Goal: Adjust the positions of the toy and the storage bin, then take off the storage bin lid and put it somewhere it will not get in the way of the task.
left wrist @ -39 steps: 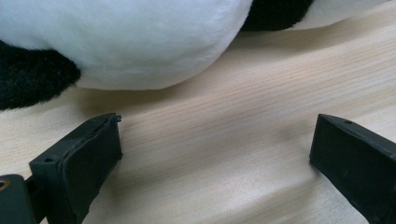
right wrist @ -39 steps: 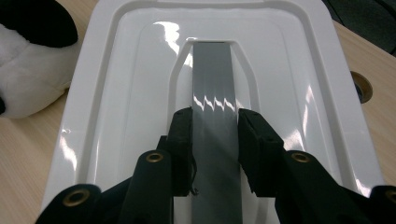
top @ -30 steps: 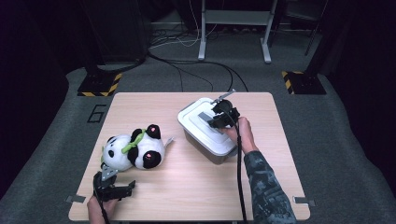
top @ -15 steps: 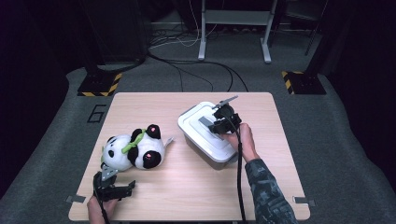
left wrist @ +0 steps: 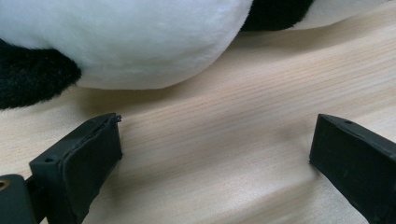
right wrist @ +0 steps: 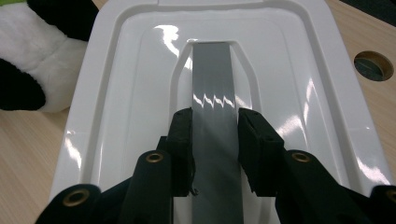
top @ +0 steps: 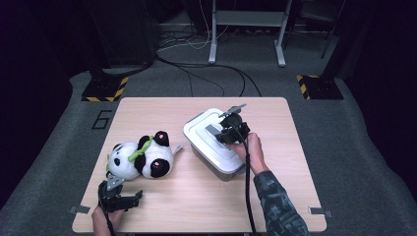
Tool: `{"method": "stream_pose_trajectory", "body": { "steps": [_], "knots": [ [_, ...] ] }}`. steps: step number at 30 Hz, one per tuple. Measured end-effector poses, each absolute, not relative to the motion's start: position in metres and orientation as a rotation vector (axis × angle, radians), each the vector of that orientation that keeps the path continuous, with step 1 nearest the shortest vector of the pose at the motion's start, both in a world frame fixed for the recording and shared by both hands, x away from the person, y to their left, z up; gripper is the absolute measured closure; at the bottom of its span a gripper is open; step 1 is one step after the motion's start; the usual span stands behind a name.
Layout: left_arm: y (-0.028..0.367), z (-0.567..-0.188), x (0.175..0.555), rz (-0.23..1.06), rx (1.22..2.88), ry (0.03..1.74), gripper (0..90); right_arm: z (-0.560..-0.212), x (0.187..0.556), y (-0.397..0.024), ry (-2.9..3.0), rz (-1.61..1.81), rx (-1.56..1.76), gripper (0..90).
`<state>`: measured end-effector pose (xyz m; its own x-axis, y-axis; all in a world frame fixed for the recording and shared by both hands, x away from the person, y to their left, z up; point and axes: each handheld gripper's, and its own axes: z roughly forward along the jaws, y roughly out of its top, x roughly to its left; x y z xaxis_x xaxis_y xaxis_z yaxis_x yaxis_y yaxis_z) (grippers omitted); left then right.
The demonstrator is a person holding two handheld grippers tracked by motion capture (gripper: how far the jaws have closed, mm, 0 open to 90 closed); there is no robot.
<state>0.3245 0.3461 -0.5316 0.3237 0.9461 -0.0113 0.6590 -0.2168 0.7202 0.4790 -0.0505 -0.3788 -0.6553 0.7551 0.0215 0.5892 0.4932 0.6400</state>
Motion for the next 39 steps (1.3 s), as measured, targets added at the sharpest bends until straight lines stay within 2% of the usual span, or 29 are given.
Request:
{"method": "stream_pose_trajectory", "body": {
  "steps": [39],
  "knots": [
    [0.3461,-0.5319,0.3251,0.591,1.957,1.412,1.9,-0.382,0.4788,-0.0532,2.463,0.962,1.051,66.9]
  ]
}}
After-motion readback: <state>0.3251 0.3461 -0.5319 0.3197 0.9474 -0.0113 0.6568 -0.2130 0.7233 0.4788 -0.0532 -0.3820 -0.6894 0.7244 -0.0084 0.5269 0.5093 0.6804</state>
